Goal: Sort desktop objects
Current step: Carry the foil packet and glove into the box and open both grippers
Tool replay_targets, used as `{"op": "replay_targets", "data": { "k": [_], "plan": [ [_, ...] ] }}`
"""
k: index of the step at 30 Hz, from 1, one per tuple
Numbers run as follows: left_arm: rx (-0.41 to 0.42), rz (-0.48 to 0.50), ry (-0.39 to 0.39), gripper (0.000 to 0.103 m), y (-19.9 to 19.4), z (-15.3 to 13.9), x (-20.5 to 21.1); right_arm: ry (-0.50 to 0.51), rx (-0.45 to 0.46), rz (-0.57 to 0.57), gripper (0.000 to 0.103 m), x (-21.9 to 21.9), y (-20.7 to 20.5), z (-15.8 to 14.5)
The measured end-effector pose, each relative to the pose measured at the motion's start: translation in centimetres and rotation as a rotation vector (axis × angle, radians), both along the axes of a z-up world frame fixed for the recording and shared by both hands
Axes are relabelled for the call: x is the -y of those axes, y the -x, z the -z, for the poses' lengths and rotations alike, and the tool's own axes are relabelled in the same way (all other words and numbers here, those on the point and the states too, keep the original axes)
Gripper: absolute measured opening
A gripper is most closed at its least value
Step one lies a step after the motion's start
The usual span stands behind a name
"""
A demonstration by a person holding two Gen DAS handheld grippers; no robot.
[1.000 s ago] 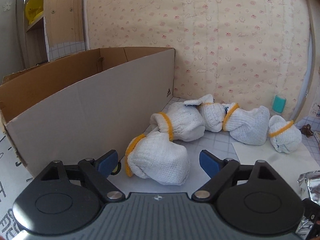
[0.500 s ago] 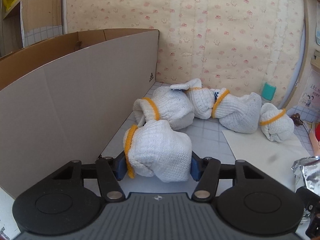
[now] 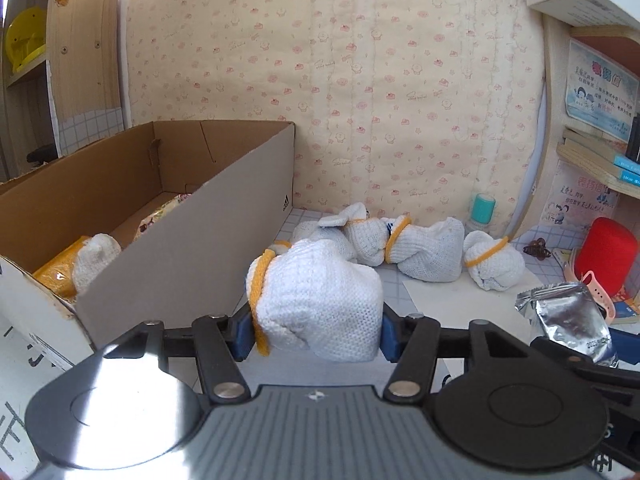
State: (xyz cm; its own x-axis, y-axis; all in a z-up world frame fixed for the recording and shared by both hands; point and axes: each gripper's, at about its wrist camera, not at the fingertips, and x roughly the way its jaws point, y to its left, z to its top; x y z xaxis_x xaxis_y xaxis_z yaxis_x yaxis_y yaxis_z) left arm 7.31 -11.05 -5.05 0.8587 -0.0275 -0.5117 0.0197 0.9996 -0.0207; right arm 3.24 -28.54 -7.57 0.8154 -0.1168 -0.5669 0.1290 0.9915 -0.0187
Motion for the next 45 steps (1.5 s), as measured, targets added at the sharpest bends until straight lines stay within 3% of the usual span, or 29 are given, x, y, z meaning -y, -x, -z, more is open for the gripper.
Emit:
{"op": "replay_targets", "data": {
  "k": [8, 16, 36, 45],
  "plan": [
    [0.09, -0.001, -0.005, 0.06, 2.7, -3.6, -1.9, 0.033, 0.037, -0.021, 0.059, -2.3, 1.0, -2.9],
    [0.128, -0.027, 0.01, 0.06, 4.2, -5.6, -4.8, 0.057, 0.087, -0.076, 0.059, -5.5, 1.3, -5.5],
    [0.164, -0.158, 0.036, 0.06, 4.7, -7.7, -13.8, 0.09, 0.144, -0.229, 0.059, -13.8, -1.3, -9.2],
    [0.154, -0.12, 0.02, 0.06, 3.4, -8.1, -17.5, 0.106, 0.151, -0.31, 0.059, -17.9, -3.2, -9.8]
  ]
}}
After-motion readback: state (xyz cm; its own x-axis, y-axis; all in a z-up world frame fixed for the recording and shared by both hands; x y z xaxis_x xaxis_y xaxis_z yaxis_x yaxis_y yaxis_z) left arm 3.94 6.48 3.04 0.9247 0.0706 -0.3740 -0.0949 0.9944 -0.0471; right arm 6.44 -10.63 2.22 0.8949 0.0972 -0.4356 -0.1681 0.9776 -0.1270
